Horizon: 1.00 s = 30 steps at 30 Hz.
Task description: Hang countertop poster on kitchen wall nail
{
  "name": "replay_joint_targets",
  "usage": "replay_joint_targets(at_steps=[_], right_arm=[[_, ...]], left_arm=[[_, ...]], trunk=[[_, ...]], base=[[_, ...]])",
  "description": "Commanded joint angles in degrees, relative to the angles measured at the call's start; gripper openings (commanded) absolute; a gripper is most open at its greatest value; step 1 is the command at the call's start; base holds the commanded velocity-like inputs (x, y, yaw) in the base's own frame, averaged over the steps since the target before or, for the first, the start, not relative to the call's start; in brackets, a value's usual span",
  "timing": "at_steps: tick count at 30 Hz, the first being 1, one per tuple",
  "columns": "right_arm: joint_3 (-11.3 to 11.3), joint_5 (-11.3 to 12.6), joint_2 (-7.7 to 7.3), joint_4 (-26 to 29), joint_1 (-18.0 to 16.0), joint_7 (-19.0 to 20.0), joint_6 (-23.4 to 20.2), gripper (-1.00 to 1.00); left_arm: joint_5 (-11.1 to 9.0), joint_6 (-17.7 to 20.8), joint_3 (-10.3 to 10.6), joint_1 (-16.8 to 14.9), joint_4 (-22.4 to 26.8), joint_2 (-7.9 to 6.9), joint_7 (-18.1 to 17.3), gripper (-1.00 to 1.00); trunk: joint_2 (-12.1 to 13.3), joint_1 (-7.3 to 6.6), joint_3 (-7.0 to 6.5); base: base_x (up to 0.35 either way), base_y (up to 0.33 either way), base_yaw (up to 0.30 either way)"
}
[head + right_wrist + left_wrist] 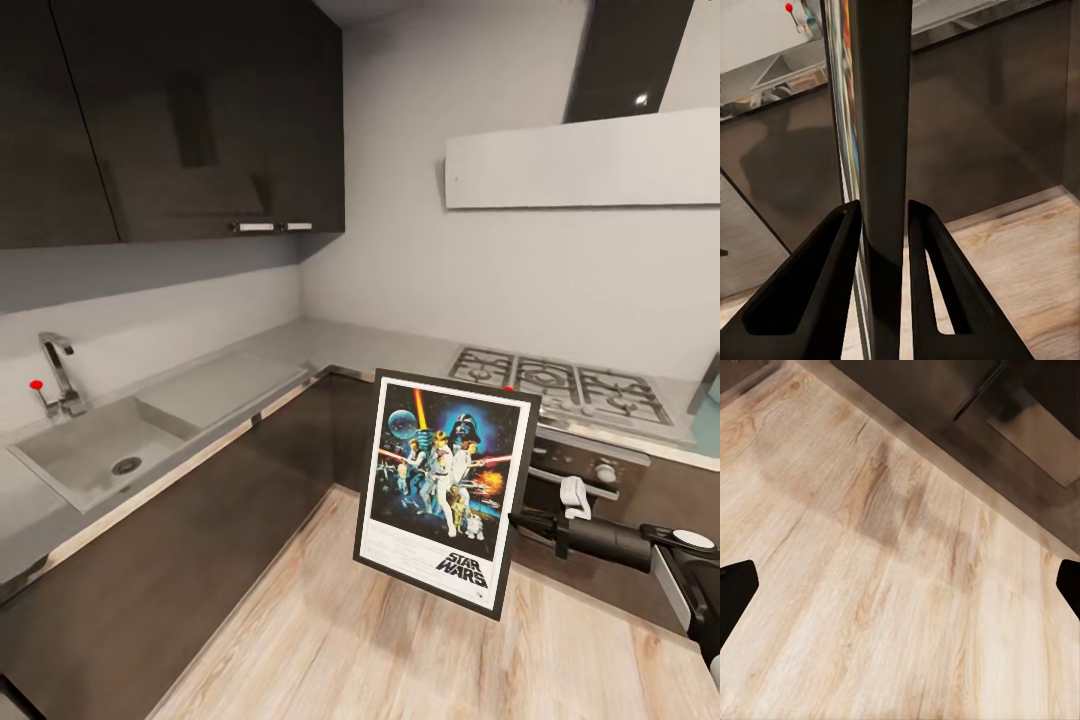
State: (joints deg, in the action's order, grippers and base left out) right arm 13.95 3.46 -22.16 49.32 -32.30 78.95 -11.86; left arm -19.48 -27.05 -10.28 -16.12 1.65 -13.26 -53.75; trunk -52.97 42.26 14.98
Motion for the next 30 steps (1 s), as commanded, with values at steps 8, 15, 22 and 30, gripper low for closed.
replay_joint_targets(at_steps=[8, 15, 22, 30], right_arm=[[0.0, 0.2, 0.01, 0.0, 0.0, 0.3, -0.7, -1.0], [0.0, 0.2, 0.01, 0.0, 0.0, 0.2, -0.7, -1.0], [0.0, 0.2, 0.01, 0.0, 0.0, 0.2, -0.7, -1.0], [0.0, 0.2, 0.01, 0.0, 0.0, 0.3, -0.7, -1.0]], left_arm=[[0.3, -0.2, -0.4, -0.1, -0.1, -0.01, -0.2, 1.0], [0.3, -0.2, -0.4, -0.1, -0.1, -0.01, -0.2, 1.0], [0.3, -0.2, -0.4, 0.0, -0.1, -0.01, -0.2, 1.0], [0.3, -0.2, -0.4, -0.1, -0.1, -0.01, -0.2, 1.0]], trunk=[[3.2, -1.76, -1.36], [6.0, -3.29, -2.62], [8.8, -4.83, -3.88], [12.0, -6.59, -5.31]], base=[[0.0, 0.0, 0.0], [0.0, 0.0, 0.0], [0.0, 0.0, 0.0], [0.0, 0.0, 0.0]])
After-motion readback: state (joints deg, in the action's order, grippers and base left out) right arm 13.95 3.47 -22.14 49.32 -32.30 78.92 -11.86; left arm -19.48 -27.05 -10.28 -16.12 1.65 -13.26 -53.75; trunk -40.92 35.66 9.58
